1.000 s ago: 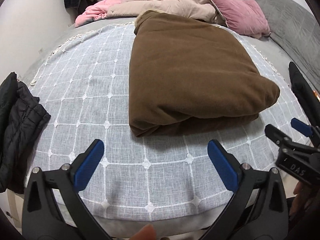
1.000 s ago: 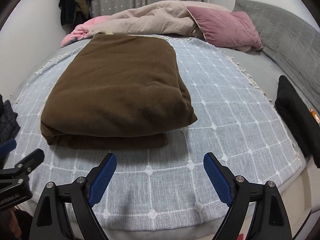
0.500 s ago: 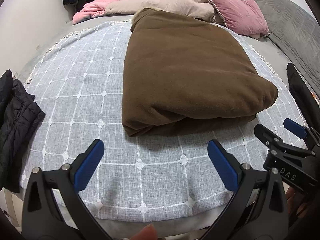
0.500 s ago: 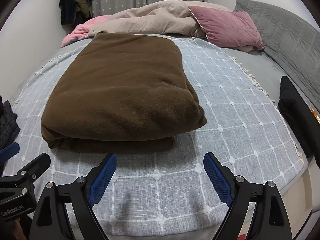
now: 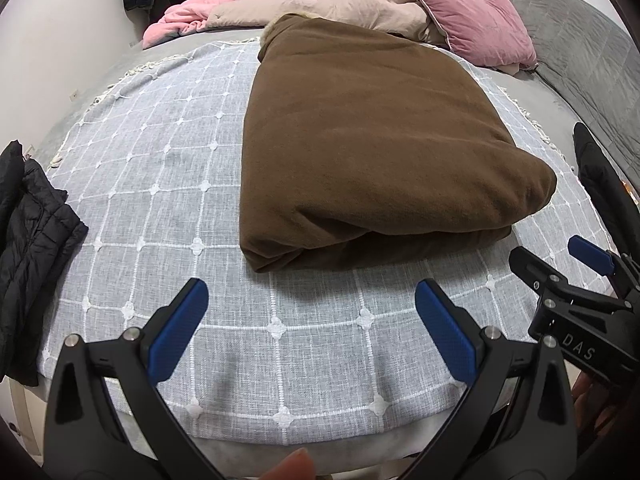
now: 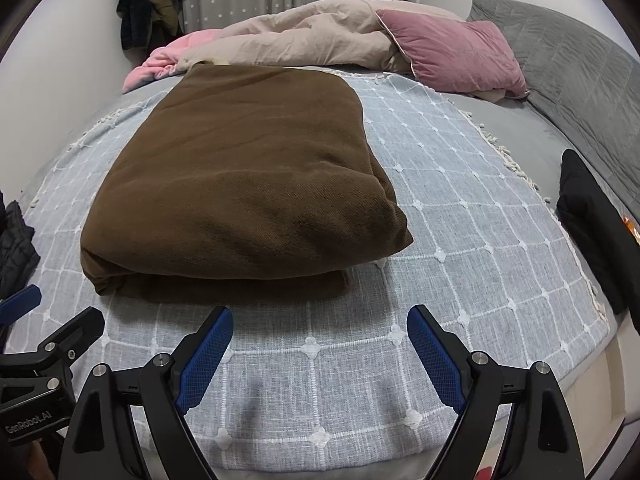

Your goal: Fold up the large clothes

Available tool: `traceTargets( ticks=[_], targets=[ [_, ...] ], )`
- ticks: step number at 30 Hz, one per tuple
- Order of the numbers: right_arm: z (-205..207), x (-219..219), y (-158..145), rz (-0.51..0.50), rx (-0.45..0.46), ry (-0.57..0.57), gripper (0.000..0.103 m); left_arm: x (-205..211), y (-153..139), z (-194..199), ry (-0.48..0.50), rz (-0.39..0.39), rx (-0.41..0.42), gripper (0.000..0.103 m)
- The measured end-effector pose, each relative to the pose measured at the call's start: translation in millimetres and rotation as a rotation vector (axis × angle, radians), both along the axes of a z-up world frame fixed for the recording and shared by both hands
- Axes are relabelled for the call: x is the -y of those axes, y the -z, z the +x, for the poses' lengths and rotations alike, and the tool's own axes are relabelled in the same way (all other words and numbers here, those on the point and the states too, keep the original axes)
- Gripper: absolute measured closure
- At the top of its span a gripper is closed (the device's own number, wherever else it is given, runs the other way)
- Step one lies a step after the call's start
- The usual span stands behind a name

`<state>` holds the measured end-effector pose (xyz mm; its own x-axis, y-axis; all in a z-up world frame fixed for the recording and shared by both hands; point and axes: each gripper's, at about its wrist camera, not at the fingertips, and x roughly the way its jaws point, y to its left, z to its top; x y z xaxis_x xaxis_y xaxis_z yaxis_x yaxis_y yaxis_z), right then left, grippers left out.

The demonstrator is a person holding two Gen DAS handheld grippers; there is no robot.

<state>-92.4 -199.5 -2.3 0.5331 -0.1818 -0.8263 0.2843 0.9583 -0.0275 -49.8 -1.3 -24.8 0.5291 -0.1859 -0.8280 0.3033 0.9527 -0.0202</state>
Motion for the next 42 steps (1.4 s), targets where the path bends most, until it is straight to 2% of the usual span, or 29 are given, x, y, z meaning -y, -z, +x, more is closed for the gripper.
traceTargets(
  ticks=[42],
  targets=[
    [-2.1,0.3,0.9,0.009,-0.009,-0.001,0.013,1.7,-0.3,-2.0,0.001,0.001,-0.001,0.0]
  ],
)
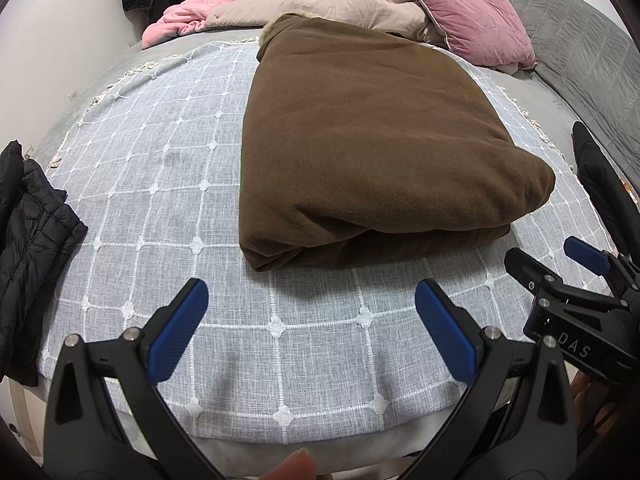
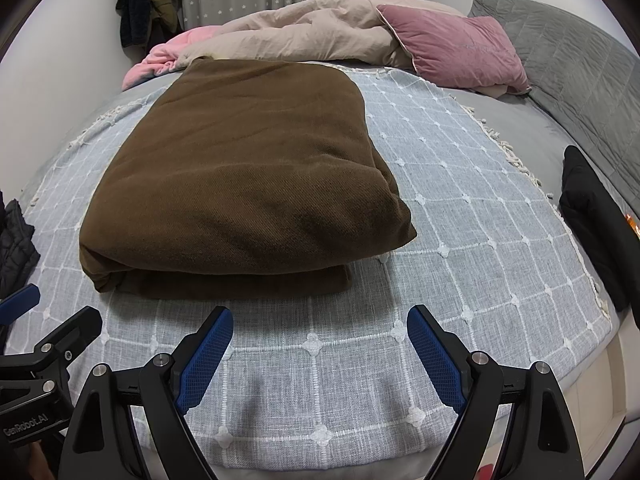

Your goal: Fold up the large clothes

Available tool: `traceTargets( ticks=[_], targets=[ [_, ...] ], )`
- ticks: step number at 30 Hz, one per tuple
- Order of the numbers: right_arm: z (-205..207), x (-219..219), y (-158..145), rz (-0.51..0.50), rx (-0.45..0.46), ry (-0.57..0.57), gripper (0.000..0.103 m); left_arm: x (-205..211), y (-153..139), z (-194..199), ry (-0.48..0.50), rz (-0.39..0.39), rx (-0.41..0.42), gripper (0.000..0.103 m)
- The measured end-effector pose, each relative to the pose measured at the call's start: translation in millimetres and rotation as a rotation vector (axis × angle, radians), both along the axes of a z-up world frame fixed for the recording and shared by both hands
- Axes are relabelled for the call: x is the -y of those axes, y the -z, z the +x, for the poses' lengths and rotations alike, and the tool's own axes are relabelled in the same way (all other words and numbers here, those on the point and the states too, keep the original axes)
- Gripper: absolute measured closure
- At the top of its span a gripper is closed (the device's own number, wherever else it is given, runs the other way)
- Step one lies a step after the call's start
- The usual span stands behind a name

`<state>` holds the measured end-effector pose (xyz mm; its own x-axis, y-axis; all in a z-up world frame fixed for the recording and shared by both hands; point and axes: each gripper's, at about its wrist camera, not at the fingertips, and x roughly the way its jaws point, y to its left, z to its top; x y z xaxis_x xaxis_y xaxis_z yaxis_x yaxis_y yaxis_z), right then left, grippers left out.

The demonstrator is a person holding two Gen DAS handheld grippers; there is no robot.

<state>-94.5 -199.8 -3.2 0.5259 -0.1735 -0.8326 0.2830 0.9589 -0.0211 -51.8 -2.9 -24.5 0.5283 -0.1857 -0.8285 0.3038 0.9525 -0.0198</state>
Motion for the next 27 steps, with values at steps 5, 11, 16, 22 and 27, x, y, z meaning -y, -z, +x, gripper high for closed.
traceTargets(
  ticks=[5,11,16,22,27],
  targets=[
    [0.4,0.2,0.0,0.0,0.0,-0.001,0.013,-0.7,0.1,0.3,0.002,-0.001,-0.001,0.0],
    [0.3,-0.2,-0.1,0.0,-0.001,0.0,0.013,0.2,0.1,-0.4,0.001,-0.001,-0.001,0.0],
    [0.2,-0.4,-0.1,-0.001,-0.001,0.0,0.013,0.5,0.1,-0.6,-0.001,-0.001,0.0,0.0],
    [0.3,-0.3,0.0,0.0,-0.001,-0.001,0.013,-0.1,1.0,-0.7,-0.002,0.001,-0.002,0.0],
    [-1.0,-1.6,0.9,0.001,-0.003,-0.004,0.013,-2.7,3.5,1.7,-0.003,-0.002,-0.015,0.0]
  ],
)
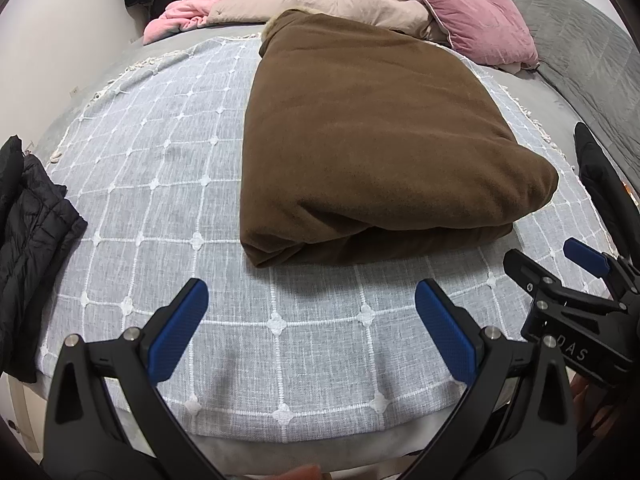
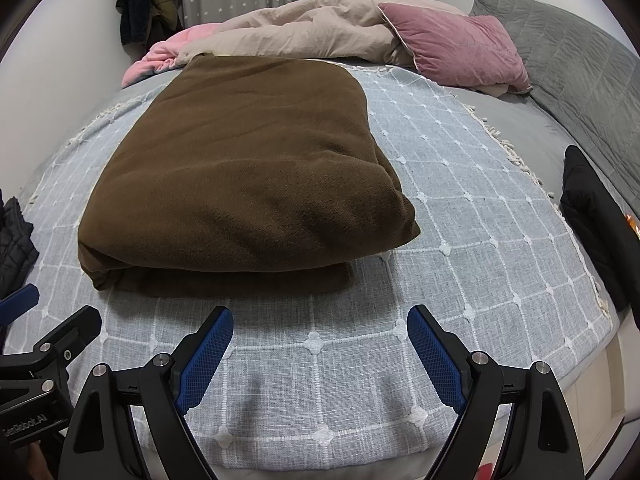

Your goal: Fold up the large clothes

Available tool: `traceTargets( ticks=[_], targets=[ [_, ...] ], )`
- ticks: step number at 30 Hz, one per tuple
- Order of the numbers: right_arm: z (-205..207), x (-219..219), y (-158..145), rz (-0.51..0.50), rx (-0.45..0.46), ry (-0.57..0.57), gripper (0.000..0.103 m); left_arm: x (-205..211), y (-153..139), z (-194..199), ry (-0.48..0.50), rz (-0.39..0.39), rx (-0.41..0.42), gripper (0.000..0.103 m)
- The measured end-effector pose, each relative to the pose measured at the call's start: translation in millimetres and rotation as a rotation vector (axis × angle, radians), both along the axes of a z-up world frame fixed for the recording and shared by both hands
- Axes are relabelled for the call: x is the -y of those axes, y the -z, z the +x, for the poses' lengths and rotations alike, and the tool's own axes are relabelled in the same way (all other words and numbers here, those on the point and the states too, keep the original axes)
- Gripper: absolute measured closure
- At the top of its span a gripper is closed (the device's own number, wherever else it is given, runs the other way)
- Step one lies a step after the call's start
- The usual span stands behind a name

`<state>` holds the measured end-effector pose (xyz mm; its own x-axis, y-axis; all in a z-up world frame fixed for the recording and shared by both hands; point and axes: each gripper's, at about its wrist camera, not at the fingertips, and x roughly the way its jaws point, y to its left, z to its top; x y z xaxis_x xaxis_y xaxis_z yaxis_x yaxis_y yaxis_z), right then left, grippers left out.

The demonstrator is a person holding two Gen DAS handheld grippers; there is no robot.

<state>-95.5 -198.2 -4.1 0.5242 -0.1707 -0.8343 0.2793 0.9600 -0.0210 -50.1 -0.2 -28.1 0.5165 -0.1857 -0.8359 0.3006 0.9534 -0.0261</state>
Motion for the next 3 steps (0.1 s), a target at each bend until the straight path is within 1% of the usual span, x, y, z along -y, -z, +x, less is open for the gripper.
traceTargets(
  ticks=[3],
  targets=[
    [-1.0,-1.6,2.1,0.002,-0.001,-0.003,0.013,-2.2,-0.2,1.8,-0.006,-0.002,0.0,0.0]
  ],
)
